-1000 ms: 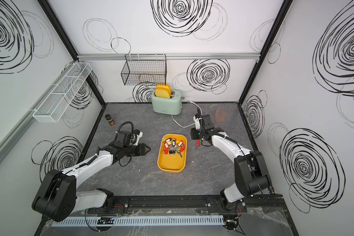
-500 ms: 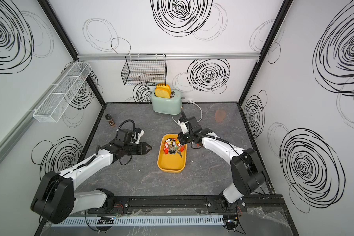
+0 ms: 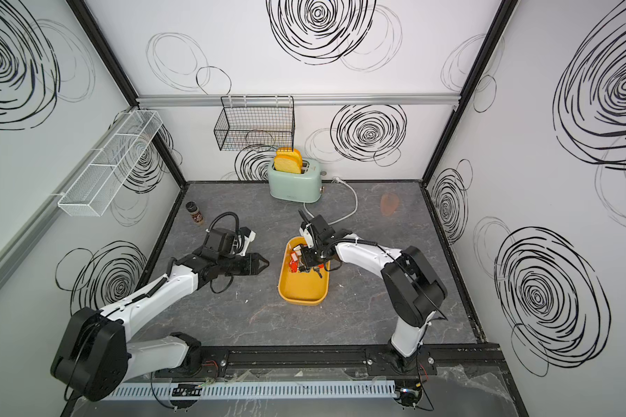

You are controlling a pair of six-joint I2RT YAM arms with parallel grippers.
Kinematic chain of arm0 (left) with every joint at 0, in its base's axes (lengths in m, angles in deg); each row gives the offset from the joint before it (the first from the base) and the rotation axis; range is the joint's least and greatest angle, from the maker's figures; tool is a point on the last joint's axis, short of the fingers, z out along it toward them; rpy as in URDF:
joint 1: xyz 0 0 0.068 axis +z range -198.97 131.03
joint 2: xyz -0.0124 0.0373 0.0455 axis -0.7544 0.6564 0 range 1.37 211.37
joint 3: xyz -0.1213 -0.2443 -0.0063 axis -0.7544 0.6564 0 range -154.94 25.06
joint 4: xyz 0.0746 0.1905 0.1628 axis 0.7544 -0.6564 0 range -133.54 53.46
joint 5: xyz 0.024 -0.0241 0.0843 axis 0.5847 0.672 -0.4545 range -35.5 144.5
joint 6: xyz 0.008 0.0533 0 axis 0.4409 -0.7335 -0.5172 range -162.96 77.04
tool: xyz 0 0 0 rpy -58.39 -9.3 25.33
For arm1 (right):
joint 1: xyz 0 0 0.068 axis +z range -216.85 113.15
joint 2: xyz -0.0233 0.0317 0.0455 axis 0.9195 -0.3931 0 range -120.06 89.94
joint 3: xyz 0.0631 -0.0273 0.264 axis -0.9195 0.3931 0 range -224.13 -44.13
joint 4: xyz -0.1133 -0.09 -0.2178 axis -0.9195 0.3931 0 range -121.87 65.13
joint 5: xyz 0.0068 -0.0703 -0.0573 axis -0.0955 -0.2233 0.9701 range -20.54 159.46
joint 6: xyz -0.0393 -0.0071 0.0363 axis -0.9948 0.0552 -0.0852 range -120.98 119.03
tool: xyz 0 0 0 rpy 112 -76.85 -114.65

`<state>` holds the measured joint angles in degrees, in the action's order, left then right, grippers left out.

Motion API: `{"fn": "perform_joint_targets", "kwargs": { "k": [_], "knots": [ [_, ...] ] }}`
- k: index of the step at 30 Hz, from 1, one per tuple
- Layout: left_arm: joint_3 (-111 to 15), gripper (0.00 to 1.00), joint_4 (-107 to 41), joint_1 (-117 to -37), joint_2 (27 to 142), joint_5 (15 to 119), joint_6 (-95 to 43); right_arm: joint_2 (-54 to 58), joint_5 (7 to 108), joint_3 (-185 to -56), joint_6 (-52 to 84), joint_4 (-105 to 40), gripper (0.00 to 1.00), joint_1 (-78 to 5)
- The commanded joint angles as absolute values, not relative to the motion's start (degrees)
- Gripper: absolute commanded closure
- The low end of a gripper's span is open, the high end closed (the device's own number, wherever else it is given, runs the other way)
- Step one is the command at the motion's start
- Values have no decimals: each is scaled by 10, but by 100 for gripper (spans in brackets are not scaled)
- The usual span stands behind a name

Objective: Take the keys out of the storage box
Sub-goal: Pick up the key from the storage box.

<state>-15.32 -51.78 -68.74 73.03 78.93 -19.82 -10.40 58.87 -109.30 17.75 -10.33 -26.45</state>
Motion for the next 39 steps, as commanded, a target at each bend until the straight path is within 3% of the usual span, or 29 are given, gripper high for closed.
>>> {"fn": "perform_joint_targets", "kwargs": {
  "k": [1,27,39],
  "knots": [
    [-159,48,-516,-690,719,789,-206,-124,605,-1112,196,-76,63,-256],
    [-152,48,-517,-690,717,774,-213,-194,651,-1149,200,-53,67,-233],
    [-154,48,-510,-689,725,774,-213,-184,659,-1159,194,-40,88,-233]
  ]
}}
